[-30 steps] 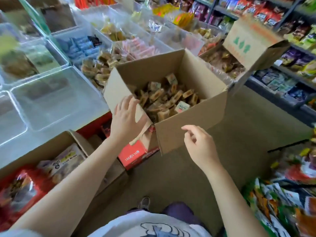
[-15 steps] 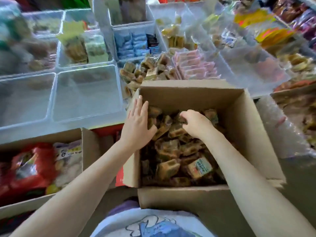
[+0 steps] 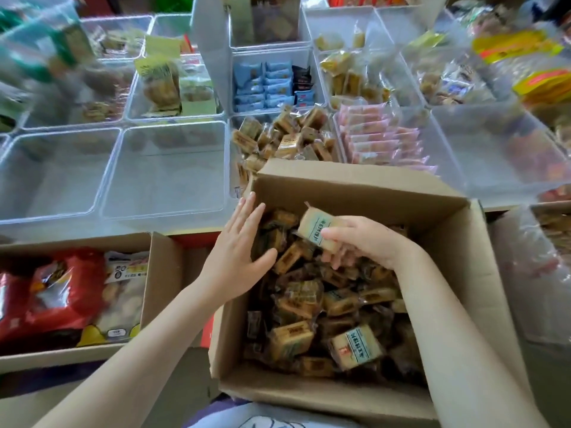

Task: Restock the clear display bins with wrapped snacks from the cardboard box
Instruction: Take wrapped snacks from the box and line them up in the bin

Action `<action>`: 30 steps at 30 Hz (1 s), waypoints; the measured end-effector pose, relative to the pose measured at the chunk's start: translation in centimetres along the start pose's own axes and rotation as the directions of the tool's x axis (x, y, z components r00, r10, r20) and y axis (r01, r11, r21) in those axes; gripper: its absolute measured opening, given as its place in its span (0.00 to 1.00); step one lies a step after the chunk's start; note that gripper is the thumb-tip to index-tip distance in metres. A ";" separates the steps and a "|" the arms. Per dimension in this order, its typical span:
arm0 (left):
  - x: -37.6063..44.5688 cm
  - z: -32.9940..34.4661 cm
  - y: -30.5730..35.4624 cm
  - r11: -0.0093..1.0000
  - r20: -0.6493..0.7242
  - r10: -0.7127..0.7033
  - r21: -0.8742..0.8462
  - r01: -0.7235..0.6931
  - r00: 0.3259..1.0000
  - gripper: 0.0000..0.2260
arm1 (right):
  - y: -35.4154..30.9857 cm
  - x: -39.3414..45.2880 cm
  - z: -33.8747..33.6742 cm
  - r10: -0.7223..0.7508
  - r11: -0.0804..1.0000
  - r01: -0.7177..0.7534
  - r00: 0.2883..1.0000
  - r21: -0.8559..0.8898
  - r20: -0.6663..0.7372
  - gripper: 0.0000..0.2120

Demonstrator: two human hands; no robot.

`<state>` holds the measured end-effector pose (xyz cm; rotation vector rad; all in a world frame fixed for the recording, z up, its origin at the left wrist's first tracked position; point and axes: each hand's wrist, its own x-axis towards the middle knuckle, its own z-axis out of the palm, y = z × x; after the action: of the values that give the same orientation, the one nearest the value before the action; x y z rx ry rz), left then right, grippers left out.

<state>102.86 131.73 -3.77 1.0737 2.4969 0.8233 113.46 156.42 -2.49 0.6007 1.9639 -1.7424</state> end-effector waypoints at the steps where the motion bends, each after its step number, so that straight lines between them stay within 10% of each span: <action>1: 0.0 -0.4 0.3 0.995 0.001 -0.023 -0.098 0.022 1.000 0.31 | -0.9 -0.5 0.6 -0.053 0.994 0.049 0.998 0.102 0.043 0.14; 5: 0.3 -3.7 1.7 0.755 0.023 -0.165 -0.641 0.142 0.986 0.21 | -4.1 -0.2 4.2 -0.226 0.937 0.193 0.970 0.290 0.085 0.16; 12: -0.7 -10.0 -4.5 0.512 -0.061 -0.314 -0.851 0.115 0.948 0.16 | -10.4 4.4 13.4 -0.346 0.925 0.354 0.935 0.141 -0.076 0.13; 18: -3.4 -16.6 -17.2 0.662 -0.132 -0.302 -0.741 0.108 0.944 0.10 | -15.9 12.1 22.5 -0.399 0.907 0.379 0.913 -0.184 -0.087 0.12; 22: -4.8 -20.7 -32.6 0.884 -0.256 -0.406 -0.352 0.307 0.877 0.11 | -19.5 19.4 29.8 -0.392 0.888 0.326 0.906 -0.323 -0.162 0.13; 30: -6.4 -25.2 -53.0 0.861 -0.271 -0.380 0.245 0.446 0.884 0.20 | -24.6 33.8 41.7 -0.382 0.860 0.265 0.901 -0.436 -0.206 0.14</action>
<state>65.37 87.81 -15.94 0.4951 2.9547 0.4559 73.39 113.28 -7.15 0.4050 2.6697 -1.4147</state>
